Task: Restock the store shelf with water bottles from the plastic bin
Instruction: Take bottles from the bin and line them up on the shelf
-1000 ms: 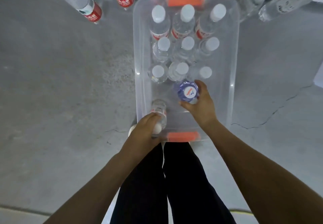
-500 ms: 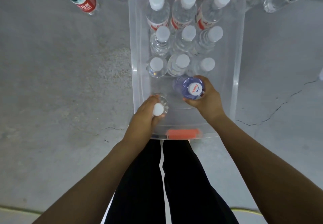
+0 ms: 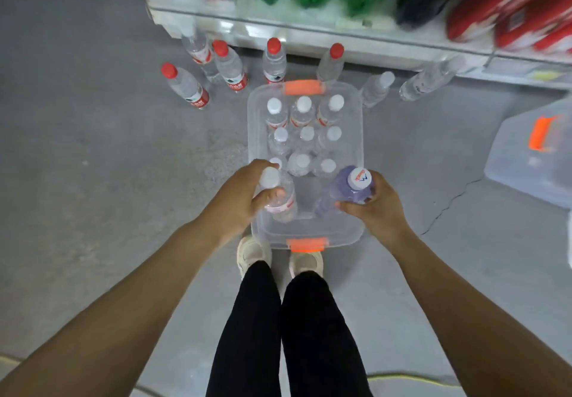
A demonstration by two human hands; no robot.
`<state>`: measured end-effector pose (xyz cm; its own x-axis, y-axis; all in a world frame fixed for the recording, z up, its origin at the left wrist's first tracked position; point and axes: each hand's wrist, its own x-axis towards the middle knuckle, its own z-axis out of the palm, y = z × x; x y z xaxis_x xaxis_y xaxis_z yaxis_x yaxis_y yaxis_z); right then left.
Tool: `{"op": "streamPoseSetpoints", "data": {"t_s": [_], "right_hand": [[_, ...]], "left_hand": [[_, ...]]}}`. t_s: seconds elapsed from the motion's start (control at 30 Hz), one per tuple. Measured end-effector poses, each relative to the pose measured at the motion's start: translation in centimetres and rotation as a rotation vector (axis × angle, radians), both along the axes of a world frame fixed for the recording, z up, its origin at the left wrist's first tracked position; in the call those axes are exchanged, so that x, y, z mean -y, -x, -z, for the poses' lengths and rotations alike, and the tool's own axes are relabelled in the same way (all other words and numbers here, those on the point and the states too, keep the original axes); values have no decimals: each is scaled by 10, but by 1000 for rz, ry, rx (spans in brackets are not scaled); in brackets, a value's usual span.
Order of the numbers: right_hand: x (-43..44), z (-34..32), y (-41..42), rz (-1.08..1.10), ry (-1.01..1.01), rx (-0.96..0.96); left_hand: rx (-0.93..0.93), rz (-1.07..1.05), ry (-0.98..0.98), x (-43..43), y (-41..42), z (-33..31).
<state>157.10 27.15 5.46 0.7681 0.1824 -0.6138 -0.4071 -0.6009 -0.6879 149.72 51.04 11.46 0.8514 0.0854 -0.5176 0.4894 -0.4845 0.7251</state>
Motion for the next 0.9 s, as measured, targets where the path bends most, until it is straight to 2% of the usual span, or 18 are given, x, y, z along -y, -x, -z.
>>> {"op": "streamPoseSetpoints", "data": {"t_s": [0.23,0.5,0.7,0.9], "right_hand": [[-20,-169,-46,-3,-159,32],[-54,-406,-95,30,-410,266],[-67,-570,-102,35,-609,454],[-71,-700,-84,62,-753,637]], "left_hand": [[165,-128,-34,-16,-30,-173],[518,-339,-58,-36,-76,-404],[742,-359,-129,-37,-81,-572],[940,-473,99,-28,-65,-695]]}}
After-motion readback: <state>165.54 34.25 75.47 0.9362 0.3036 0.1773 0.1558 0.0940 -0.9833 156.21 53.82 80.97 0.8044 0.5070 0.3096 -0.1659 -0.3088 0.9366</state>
